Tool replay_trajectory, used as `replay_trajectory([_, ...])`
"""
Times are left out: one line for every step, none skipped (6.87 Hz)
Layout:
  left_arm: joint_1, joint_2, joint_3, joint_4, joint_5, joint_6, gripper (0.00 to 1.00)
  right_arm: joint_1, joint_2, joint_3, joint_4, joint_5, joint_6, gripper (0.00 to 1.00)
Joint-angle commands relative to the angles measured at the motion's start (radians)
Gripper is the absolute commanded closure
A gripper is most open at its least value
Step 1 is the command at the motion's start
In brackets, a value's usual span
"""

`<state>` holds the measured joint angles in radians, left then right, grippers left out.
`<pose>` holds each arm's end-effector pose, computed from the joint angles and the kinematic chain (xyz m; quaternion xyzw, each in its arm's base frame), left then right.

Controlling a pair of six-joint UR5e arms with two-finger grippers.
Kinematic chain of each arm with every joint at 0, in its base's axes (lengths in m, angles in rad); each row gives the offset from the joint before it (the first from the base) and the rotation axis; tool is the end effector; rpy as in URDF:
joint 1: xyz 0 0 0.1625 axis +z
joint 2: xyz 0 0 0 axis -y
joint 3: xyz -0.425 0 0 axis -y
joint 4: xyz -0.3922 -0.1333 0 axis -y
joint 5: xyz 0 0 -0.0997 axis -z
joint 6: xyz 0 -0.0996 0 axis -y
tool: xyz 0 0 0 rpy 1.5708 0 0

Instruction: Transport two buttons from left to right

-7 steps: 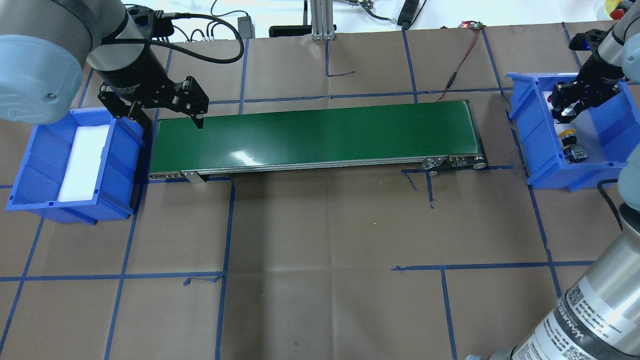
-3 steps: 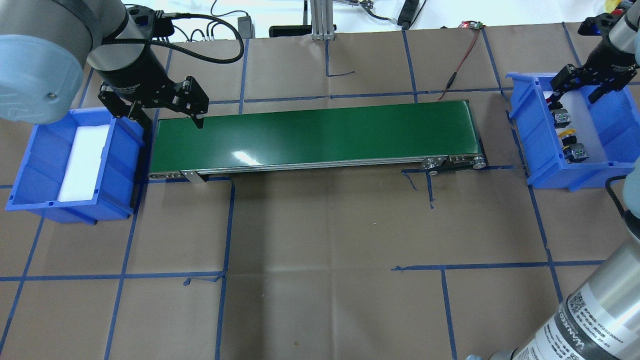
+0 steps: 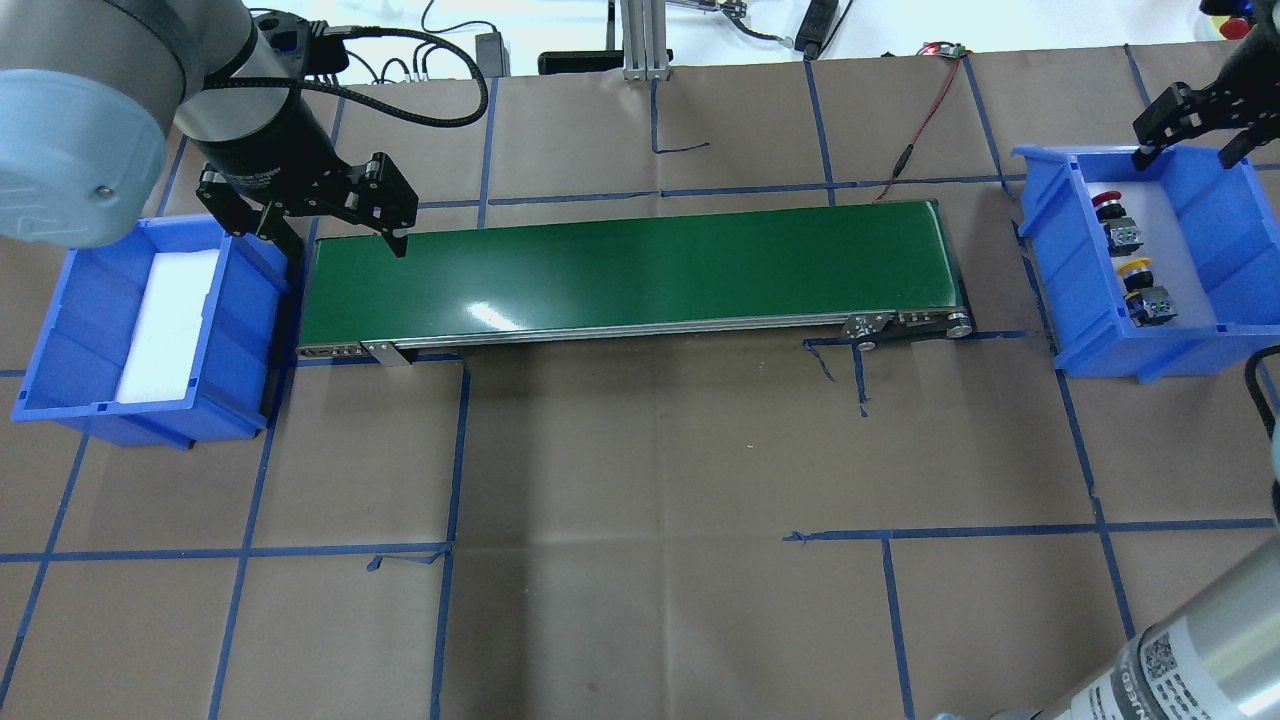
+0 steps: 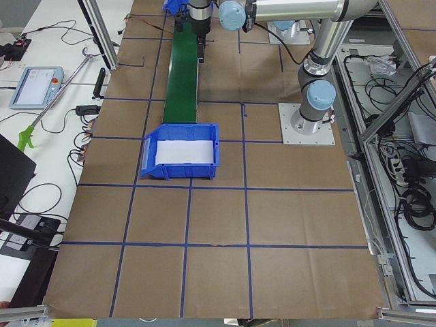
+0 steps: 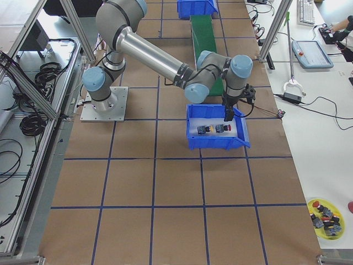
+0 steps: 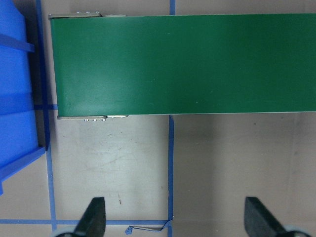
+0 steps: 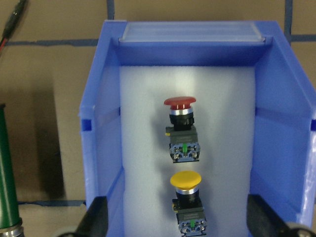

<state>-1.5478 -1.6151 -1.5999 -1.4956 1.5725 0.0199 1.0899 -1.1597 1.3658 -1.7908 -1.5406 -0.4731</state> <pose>-0.1214 -0.5128 0.4589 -0.0015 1.0000 -0.0009 0.0009 -0.1821 -0.6436 0.3737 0.0038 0.9999 -0.0131 0.0102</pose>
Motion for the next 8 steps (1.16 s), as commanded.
replay_trajectory([0.000, -0.002, 0.000, 0.001, 0.000, 0.000, 0.00, 0.074, -0.171, 0.068, 0.141, 0.002, 0.008, 0.00])
replay_trajectory([0.000, -0.002, 0.000, 0.000, 0.000, 0.000, 0.00, 0.187, -0.245, 0.108, 0.163, 0.002, 0.071, 0.00])
replay_trajectory([0.000, -0.002, 0.000, 0.001, 0.001, 0.000, 0.00, 0.281, -0.289, 0.136, 0.169, -0.004, 0.264, 0.00])
replay_trajectory([0.000, -0.002, 0.000, 0.002, 0.000, -0.002, 0.00, 0.371, -0.351, 0.148, 0.227, 0.000, 0.371, 0.00])
replay_trajectory([0.000, -0.002, 0.000, 0.002, 0.000, -0.002, 0.00, 0.440, -0.377, 0.150, 0.237, 0.002, 0.455, 0.00])
replay_trajectory([0.000, 0.000, 0.000, 0.000, 0.001, -0.002, 0.00, 0.479, -0.389, 0.157, 0.234, 0.005, 0.470, 0.00])
replay_trajectory([0.000, -0.002, 0.000, 0.001, 0.001, -0.002, 0.00, 0.514, -0.390, 0.161, 0.240, 0.004, 0.572, 0.00])
replay_trajectory([0.000, 0.000, 0.000, 0.002, 0.000, 0.000, 0.00, 0.560, -0.390, 0.186, 0.226, -0.010, 0.600, 0.00])
